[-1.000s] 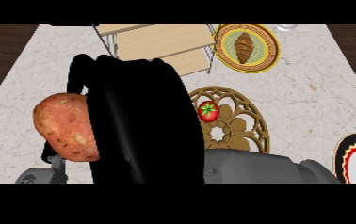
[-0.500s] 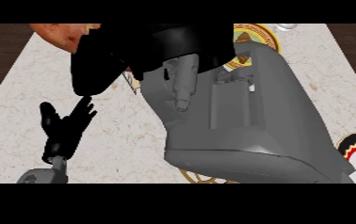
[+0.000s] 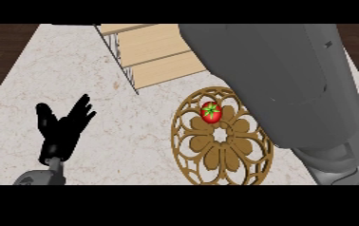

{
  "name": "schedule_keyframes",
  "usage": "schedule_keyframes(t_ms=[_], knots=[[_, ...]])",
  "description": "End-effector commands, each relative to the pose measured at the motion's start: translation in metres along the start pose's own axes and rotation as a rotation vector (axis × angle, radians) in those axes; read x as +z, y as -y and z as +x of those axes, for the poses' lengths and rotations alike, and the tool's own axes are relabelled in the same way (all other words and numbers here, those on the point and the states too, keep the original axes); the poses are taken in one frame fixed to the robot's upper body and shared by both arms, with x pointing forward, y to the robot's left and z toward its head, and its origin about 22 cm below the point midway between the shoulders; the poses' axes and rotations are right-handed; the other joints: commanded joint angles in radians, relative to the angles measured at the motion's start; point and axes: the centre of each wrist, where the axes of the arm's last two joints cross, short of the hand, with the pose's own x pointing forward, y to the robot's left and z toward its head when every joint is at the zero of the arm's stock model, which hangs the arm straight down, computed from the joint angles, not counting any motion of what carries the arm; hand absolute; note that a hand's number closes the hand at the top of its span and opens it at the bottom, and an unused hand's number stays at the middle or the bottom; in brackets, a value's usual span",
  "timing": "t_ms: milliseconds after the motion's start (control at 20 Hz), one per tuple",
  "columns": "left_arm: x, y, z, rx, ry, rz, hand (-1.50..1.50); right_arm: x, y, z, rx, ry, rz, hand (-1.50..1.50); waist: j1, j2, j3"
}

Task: Pick the sweet potato from the placemat and place it in the tiered shelf

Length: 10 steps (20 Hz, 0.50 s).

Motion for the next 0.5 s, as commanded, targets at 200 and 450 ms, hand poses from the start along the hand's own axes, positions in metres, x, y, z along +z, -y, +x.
schedule_keyframes(t_ms=[200,450], knots=[[-0.002,0.003,-0.009,-0.018,-0.037,0.007,0.0,-0.041,-0.026,-0.047,0.068,0.007,0.073,1.5,0.002,0.005,-0.002],[0.0,0.004,-0.004,-0.001,-0.017,-0.008,0.0,-0.064,-0.025,-0.059,0.112,0.014,0.048,1.5,0.014,0.007,-0.002]])
